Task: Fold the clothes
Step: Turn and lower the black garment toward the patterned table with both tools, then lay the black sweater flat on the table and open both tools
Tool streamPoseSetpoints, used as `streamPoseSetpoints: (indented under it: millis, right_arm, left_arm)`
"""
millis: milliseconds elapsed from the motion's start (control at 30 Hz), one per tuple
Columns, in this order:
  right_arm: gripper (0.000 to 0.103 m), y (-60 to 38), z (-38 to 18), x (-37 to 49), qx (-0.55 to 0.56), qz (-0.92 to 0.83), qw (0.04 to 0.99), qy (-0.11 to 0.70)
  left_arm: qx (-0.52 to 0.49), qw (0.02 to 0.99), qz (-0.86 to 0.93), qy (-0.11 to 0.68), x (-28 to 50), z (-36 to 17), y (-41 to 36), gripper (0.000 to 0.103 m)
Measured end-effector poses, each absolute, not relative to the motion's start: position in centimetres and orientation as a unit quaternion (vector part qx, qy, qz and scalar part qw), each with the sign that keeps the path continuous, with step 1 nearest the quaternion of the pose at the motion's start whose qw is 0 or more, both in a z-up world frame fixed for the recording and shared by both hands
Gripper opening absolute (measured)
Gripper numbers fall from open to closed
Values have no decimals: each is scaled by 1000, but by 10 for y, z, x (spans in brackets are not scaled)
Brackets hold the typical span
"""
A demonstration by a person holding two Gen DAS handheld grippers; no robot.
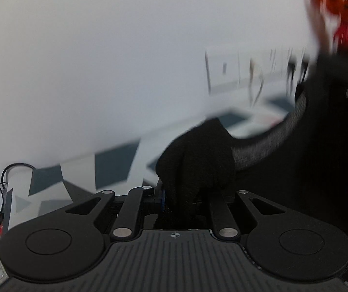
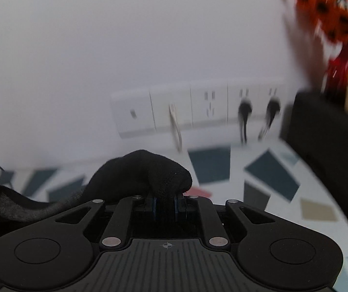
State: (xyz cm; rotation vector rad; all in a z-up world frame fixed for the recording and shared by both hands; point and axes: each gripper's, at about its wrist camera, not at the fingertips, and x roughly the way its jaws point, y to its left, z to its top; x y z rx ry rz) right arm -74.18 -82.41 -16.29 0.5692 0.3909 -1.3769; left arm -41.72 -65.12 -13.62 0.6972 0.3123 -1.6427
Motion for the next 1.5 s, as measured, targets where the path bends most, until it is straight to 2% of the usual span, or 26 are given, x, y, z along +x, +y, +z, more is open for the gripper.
streamPoseSetpoints:
  millis: [100, 233, 267, 300, 333, 367, 400, 467, 500, 567, 700, 833, 933, 967, 1033, 1067, 1100, 1133, 1167, 1300, 1400, 1500]
  right_arm:
    - [11, -850, -198, -745, 271, -620, 712, 190]
    - [11, -869, -201, -746, 248, -626, 718, 179]
    - [13, -876, -200, -747, 248, -626, 718, 176]
    - [16, -881, -200, -747, 250, -626, 716, 178]
    - [26, -884, -201, -746, 250, -626, 714, 187]
    - [35, -887, -207, -745, 247, -626, 710, 207]
    - [40, -890, -212, -743, 243, -625, 706, 227]
    - [69, -894, -221, -742, 235, -624, 699, 260]
    - [73, -892, -223, -743, 229, -625, 697, 266]
    - [90, -885, -224, -746, 224, -626, 696, 271]
    - [93, -845, -216, -758, 284, -607, 708, 221]
    - [94, -782, -215, -755, 326, -613, 693, 194]
    - [88, -730, -214, -745, 354, -631, 669, 169]
    - [90, -711, -213, -739, 359, -633, 668, 153]
    - [91, -690, -214, -717, 356, -619, 679, 167]
    - [93, -683, -215, -704, 352, -608, 687, 183]
    - [93, -675, -216, -691, 348, -597, 695, 198]
    - [94, -668, -217, -678, 343, -585, 703, 214]
    - [94, -663, -218, -666, 340, -575, 709, 228]
    - [97, -655, -231, -618, 325, -547, 724, 264]
    - [97, -648, -237, -591, 311, -542, 725, 291]
    - [88, -634, -242, -576, 292, -529, 737, 302]
  left_arm:
    - [316, 621, -702, 146, -423, -142, -681, 14]
    - [303, 638, -696, 132, -421, -113, -726, 14]
    - [305, 639, -694, 133, -423, -107, -738, 19]
    - [325, 632, -688, 143, -425, -111, -750, 35]
    - [358, 620, -680, 158, -428, -119, -762, 51]
    - [394, 607, -668, 173, -431, -129, -772, 83]
    - [428, 594, -658, 178, -434, -137, -776, 86]
    - [461, 577, -659, 144, -436, -144, -764, 86]
    - [468, 570, -663, 128, -435, -143, -754, 86]
    - [470, 559, -673, 117, -425, -136, -730, 86]
    - [441, 558, -680, 178, -383, -123, -668, 90]
    - [466, 544, -661, 222, -354, -141, -617, 90]
    - [454, 551, -660, 236, -339, -151, -585, 91]
    - [442, 555, -661, 245, -335, -152, -578, 91]
    - [419, 566, -661, 259, -326, -153, -567, 88]
    - [407, 568, -665, 263, -322, -153, -561, 72]
    - [395, 568, -671, 267, -318, -152, -555, 50]
    - [391, 570, -673, 264, -315, -151, -550, 36]
    - [394, 576, -669, 255, -313, -149, -547, 15]
    - [396, 614, -648, 216, -288, -142, -536, 14]
    - [385, 652, -617, 217, -251, -137, -538, 14]
    - [375, 682, -595, 197, -225, -130, -546, 14]
